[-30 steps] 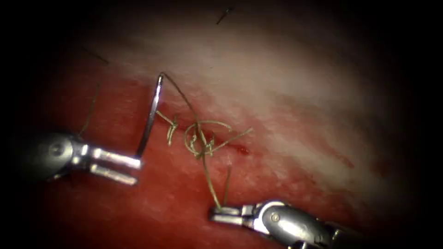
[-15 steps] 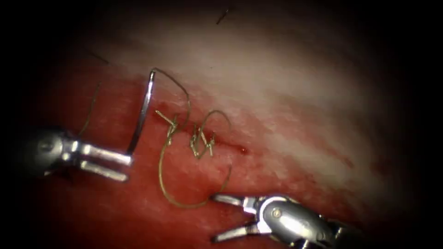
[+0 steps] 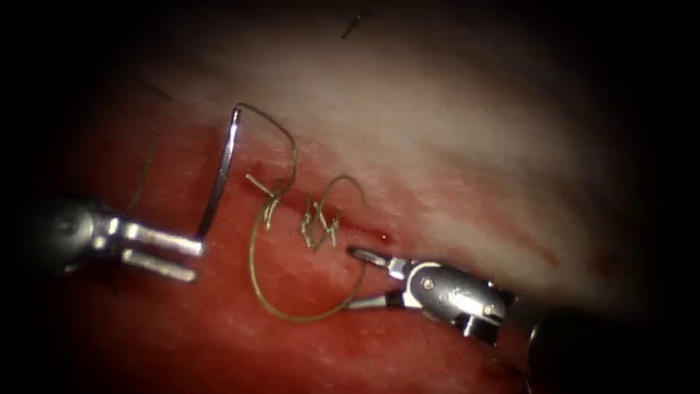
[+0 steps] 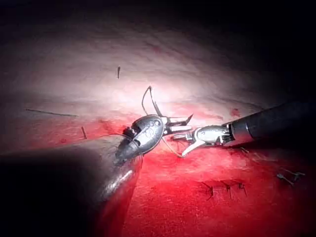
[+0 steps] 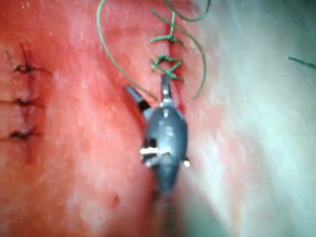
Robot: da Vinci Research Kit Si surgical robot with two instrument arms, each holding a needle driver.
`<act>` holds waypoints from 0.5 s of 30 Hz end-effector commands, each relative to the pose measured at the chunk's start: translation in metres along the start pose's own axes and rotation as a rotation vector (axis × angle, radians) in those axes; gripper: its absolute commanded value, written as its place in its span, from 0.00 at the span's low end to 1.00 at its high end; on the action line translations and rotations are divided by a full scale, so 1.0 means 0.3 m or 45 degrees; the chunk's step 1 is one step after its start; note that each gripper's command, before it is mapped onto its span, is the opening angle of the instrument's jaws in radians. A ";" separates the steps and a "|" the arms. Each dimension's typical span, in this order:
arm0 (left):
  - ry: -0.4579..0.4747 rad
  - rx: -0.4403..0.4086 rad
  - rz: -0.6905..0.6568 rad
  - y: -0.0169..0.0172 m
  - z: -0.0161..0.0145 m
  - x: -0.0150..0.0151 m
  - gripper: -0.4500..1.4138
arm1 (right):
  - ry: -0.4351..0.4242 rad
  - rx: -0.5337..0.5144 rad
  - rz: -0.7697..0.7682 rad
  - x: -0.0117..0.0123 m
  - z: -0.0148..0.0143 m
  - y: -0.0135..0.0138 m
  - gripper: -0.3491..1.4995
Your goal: Wound Closure
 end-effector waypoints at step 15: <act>-0.002 0.002 -0.001 -0.002 0.001 -0.003 0.00 | 0.036 0.170 0.059 0.0124 -0.0079 -0.0087 0.00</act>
